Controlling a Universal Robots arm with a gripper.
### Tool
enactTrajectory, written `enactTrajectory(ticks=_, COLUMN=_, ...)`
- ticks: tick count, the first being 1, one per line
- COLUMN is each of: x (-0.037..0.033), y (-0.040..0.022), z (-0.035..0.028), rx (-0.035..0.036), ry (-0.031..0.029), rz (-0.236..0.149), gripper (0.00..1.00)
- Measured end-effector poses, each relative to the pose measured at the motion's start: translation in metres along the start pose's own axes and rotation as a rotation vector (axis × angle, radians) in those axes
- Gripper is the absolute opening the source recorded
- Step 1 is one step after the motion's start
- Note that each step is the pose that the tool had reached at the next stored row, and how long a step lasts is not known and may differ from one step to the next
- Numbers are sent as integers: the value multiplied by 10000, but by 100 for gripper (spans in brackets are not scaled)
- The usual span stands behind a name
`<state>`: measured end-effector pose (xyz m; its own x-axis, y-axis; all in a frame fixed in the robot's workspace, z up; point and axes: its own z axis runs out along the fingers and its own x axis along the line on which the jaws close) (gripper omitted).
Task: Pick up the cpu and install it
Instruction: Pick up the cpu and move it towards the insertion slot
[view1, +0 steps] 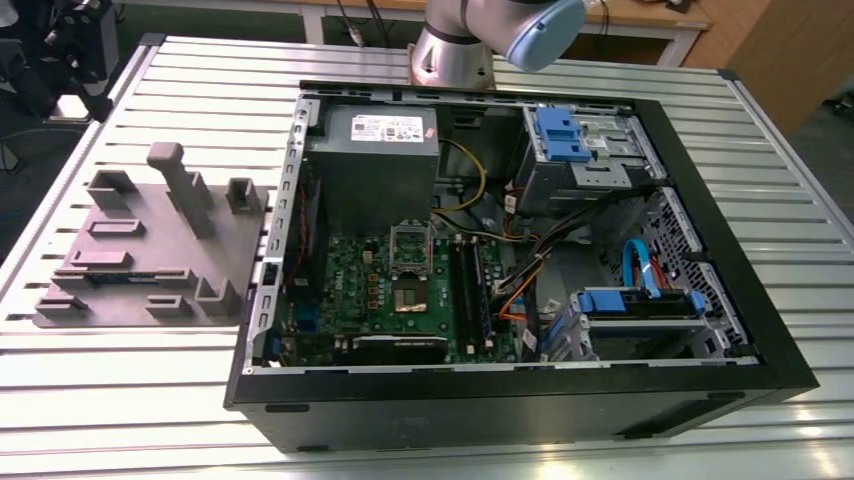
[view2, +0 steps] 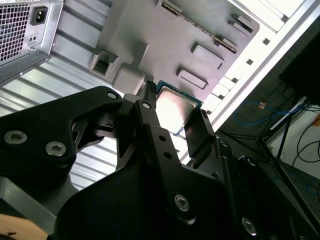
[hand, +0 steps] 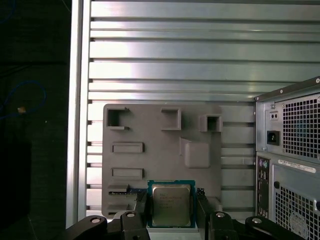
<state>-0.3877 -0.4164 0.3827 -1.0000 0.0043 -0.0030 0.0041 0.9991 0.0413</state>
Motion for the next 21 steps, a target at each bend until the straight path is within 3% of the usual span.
enactTrajectory(ticks=13, x=-29, y=0, z=0, rx=0, ry=0, rz=0, gripper=47)
enactTrajectory(ticks=15, x=-97, y=0, z=0, rx=0, ry=0, rz=0, gripper=47)
enactTrajectory(ticks=21, x=-108, y=0, z=1, rx=0, ry=-1, rz=0, gripper=47)
